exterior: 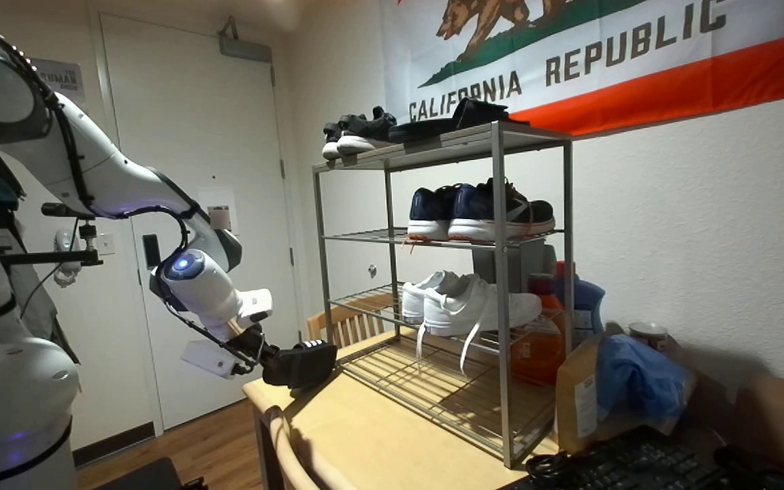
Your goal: Put the slide on the lower shelf onto the top shelf
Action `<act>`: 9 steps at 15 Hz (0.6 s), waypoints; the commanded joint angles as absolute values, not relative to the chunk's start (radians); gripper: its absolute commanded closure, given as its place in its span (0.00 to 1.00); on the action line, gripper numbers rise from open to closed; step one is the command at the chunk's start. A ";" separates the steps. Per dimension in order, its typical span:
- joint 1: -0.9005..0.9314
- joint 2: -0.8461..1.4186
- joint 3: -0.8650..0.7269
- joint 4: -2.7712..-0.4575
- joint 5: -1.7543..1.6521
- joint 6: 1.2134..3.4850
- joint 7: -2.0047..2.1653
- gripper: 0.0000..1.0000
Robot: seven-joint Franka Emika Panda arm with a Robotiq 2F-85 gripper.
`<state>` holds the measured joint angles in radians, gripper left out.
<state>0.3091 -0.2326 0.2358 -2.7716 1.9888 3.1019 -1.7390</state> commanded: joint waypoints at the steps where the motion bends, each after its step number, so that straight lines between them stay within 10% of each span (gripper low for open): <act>1: 0.350 -0.248 0.192 -2.773 1.985 3.044 -1.801 0.95; 9: 0.450 -0.268 0.154 -2.774 2.042 3.064 -1.885 0.95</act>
